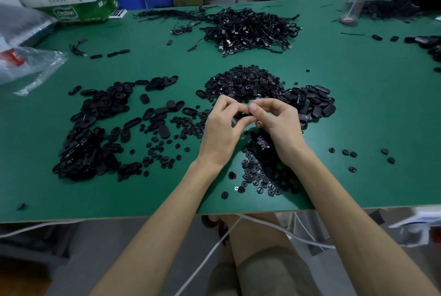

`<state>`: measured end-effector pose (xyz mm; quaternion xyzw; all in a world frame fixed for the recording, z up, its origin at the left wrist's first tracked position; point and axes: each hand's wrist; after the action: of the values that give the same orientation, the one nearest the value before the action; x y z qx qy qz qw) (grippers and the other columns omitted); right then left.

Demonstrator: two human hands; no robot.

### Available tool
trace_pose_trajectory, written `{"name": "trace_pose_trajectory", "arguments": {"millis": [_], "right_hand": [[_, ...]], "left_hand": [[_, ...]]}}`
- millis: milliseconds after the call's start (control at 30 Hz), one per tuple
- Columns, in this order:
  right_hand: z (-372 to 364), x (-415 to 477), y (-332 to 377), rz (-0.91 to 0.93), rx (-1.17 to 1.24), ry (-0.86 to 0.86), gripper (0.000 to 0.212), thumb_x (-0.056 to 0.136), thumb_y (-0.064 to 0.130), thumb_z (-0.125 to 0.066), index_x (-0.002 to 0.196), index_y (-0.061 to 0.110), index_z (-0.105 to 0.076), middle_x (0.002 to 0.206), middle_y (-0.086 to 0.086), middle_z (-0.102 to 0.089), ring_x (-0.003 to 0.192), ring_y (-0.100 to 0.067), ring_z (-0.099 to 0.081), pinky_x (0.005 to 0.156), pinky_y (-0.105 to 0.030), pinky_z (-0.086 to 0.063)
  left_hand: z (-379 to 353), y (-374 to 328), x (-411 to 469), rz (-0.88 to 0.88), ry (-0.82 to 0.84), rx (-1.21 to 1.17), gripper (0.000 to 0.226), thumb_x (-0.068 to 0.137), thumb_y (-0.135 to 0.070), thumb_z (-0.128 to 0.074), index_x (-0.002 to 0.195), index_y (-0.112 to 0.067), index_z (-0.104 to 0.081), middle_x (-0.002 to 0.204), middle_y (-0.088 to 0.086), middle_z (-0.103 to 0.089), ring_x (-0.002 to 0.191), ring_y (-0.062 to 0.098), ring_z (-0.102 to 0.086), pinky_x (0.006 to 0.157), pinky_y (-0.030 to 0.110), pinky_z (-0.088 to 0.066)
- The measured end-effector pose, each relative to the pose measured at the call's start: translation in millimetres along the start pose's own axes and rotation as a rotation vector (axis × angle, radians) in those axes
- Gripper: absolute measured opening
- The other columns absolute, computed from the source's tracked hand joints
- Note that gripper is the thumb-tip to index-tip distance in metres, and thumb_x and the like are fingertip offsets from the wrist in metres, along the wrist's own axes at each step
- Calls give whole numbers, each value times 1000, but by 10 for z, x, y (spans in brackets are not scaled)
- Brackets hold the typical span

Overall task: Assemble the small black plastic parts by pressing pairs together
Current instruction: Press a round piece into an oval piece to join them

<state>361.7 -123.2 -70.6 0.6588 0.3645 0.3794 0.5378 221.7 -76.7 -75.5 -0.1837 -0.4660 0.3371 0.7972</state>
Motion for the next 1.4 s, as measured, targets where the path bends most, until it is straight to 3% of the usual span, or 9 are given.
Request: {"name": "trace_pose_trajectory", "arguments": {"millis": [133,333,467,567,733,833,933,1233,1400], "right_hand": [[-3,-7,0,18,-8,10,5,90,15,-79,92,18,-75,81,6,-74,78,-10,-68,70,-25,-51],[13,-5,-2,-12,-7,34,13,90,15,-79,101,13,-74,92,-7,-78,88,-21,-75,71,-27,-54],[9,-6,-1,-49,35,43,26,91,13,-77,113,2,-69,93,-14,-78,84,-21,-75,70,-29,-58],[8,-4,4,-47,57,53,25,92,8,-76,114,1,-67,90,-13,-78,80,-20,-74,68,-28,-58],[14,-8,7,-43,24,45,21,91,5,-76,111,1,-71,91,-14,-78,81,-19,-74,68,-28,-56],[11,-12,13,-22,4,32,13,92,3,-74,105,3,-75,86,-7,-78,81,-16,-75,68,-27,-56],[20,-13,20,-4,-24,28,10,93,2,-72,100,7,-77,84,-2,-79,81,-14,-76,69,-25,-57],[-12,-15,-16,107,-272,-16,10,95,6,-71,96,15,-76,84,-4,-77,81,-16,-76,68,-30,-58],[-41,-27,-13,204,-426,-32,10,95,8,-70,96,17,-76,84,8,-75,75,-3,-71,70,-18,-53]], "left_hand": [[-9,11,3,8,-18,-27,12,92,-14,-76,101,-7,-77,97,4,-58,84,-5,-51,76,10,-41],[-7,22,10,32,-9,-74,14,95,-9,-73,106,-5,-79,98,7,-59,86,15,-60,73,37,-57],[-1,24,15,69,-27,-101,15,95,-9,-73,108,-4,-79,99,5,-59,85,16,-63,72,42,-60],[11,23,23,87,-25,-116,15,95,-9,-73,108,-4,-79,99,6,-60,85,17,-64,71,41,-61],[9,45,37,205,31,-260,19,94,-5,-73,111,-11,-78,103,5,-61,84,17,-69,63,20,-58],[31,103,60,361,45,-399,30,94,-1,-71,122,-8,-73,112,6,-70,81,17,-75,70,25,-61],[43,141,65,453,48,-517,30,94,6,-67,123,0,-70,109,8,-76,86,19,-78,76,31,-64],[53,116,47,485,84,-645,26,91,5,-73,115,-4,-73,103,10,-78,89,23,-78,78,30,-63],[58,102,35,468,118,-657,22,89,2,-76,110,-4,-75,95,11,-79,89,25,-78,75,31,-63]]}}
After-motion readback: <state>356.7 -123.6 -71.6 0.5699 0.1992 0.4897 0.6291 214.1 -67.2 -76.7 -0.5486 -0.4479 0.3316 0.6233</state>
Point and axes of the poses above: each hand's wrist, its own x-axis towards the middle knuckle, its own z-axis out of the back of the hand, y = z × x
